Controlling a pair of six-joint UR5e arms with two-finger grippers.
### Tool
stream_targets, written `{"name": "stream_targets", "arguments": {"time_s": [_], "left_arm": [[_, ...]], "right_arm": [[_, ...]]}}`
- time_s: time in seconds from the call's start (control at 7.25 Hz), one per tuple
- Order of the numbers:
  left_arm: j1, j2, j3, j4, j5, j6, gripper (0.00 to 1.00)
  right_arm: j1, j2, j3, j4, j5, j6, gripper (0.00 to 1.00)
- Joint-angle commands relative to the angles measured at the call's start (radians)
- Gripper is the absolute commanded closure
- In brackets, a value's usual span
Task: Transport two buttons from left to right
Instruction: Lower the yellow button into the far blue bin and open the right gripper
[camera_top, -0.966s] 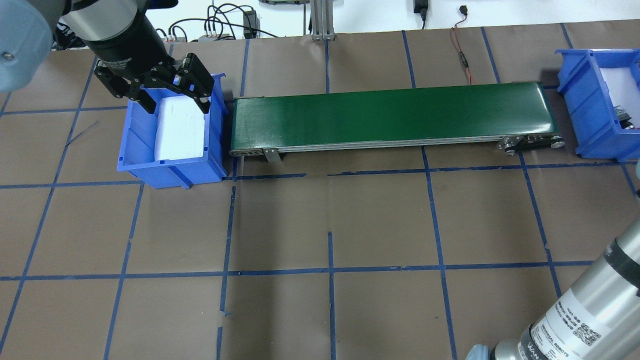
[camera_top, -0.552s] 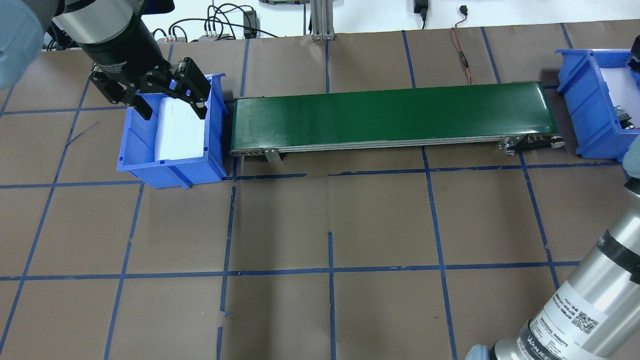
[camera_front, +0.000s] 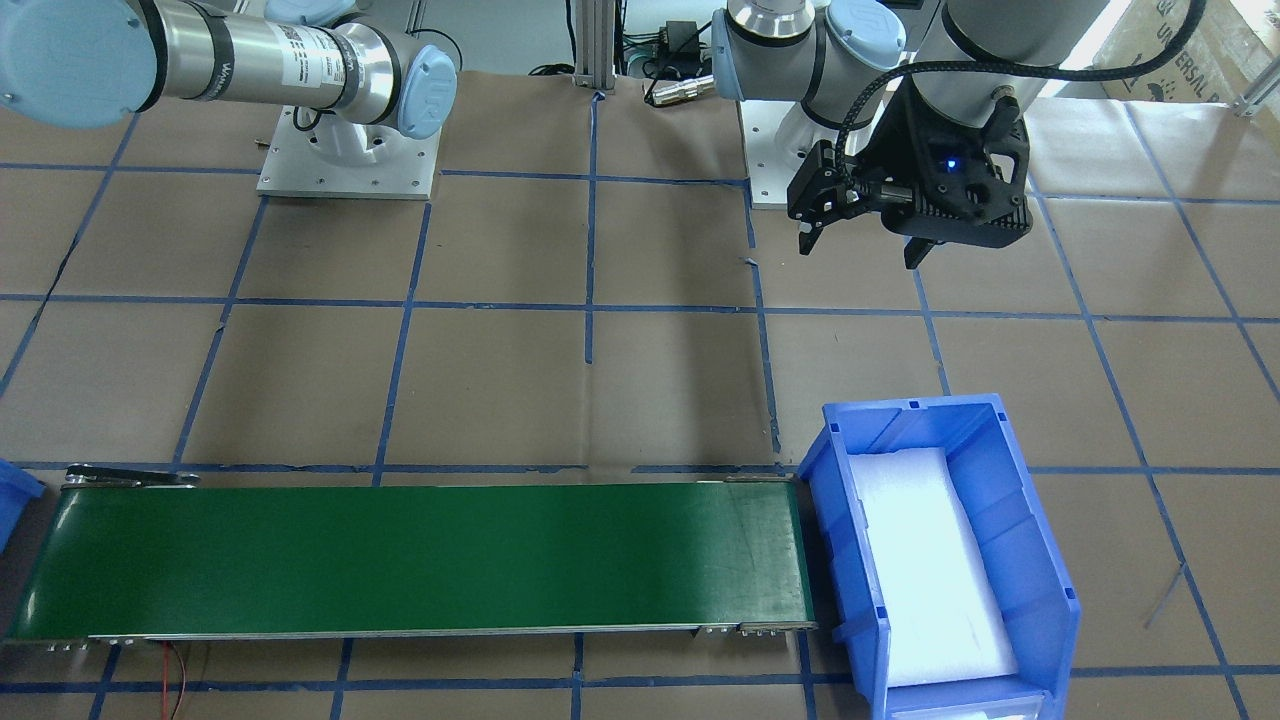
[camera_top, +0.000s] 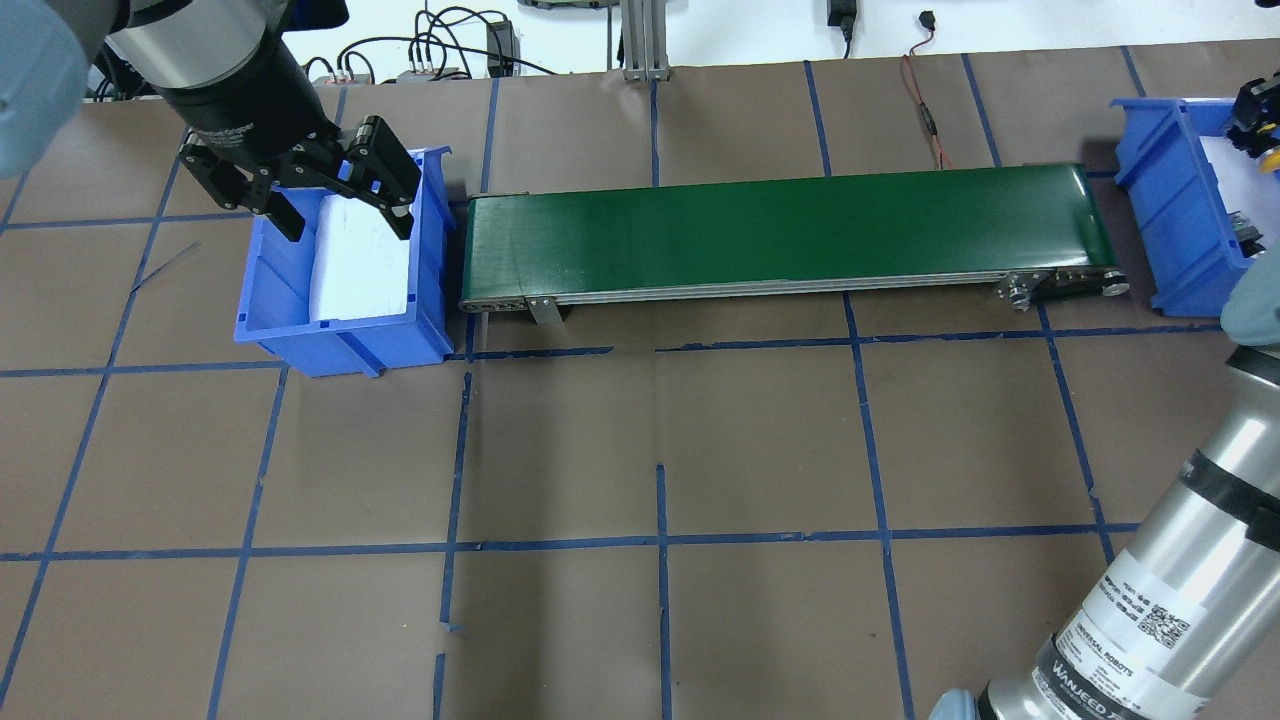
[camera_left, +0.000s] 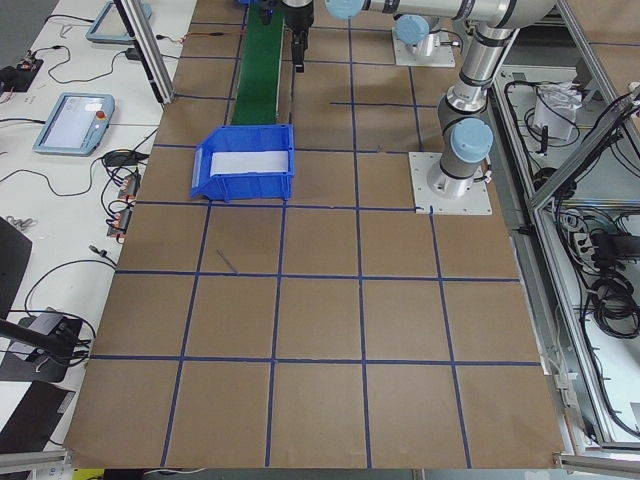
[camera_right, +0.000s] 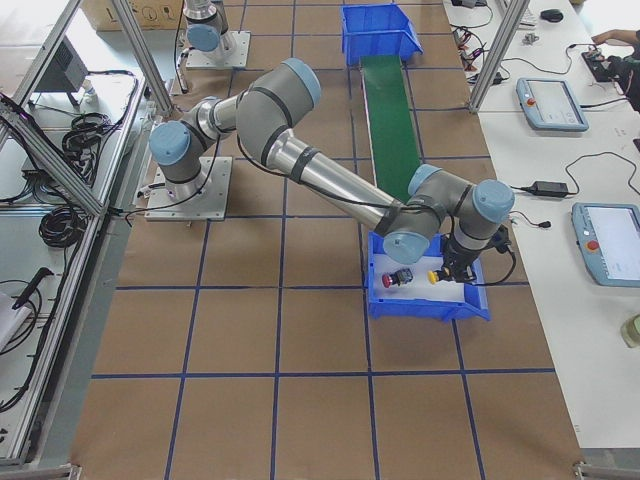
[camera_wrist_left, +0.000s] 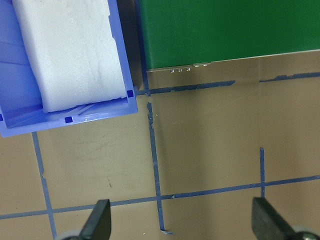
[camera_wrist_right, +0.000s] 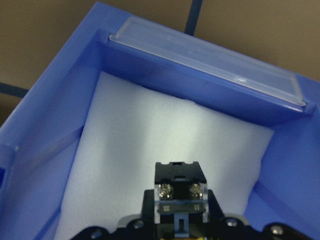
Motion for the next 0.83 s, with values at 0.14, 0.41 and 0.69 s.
{"name": "stream_targets", "arguments": {"time_s": [0.14, 0.41, 0.69], "left_arm": [[0.000, 0.001, 0.000, -0.002, 0.004, 0.002, 0.00], [0.000, 0.001, -0.009, -0.002, 0.004, 0.002, 0.00], [0.002, -0.001, -0.006, -0.002, 0.004, 0.007, 0.00]], "right_arm": [[-0.001, 0.046, -0.005, -0.047, 0.009, -0.026, 0.91], [-0.001, 0.047, -0.002, -0.042, 0.020, -0.025, 0.81], [-0.001, 0.047, -0.004, -0.047, 0.070, -0.023, 0.38]]}}
